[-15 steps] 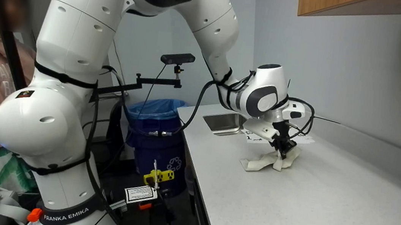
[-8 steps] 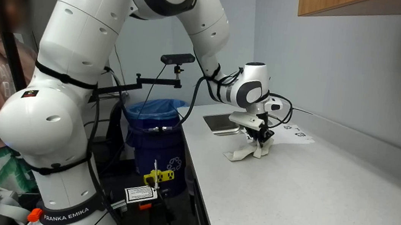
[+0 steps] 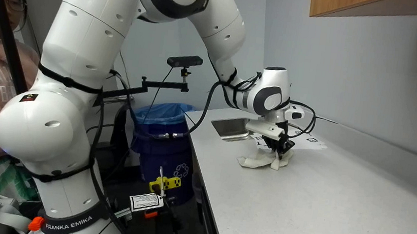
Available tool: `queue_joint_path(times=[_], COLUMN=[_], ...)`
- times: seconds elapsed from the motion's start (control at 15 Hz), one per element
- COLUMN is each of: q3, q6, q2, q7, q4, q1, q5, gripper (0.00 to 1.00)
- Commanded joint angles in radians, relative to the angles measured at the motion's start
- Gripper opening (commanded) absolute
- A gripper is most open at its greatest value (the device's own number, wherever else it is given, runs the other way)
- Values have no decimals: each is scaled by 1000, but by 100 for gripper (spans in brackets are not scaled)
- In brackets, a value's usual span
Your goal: Wipe the countertop with the towel
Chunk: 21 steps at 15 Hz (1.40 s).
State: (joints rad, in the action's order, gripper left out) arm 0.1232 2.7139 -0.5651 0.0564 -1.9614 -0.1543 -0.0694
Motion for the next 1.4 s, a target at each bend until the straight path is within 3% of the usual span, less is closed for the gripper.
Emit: queue_joint_path(times=[0.0,0.73,1.33], q3=[-39,-140,-49], q6=[30,177,108], q2=[36,126,73], q7=[-11,-106,-75], q4=[-50,-202,-80], q1=[44,124,36], q5=[12,36,3], gripper=[2,2,2])
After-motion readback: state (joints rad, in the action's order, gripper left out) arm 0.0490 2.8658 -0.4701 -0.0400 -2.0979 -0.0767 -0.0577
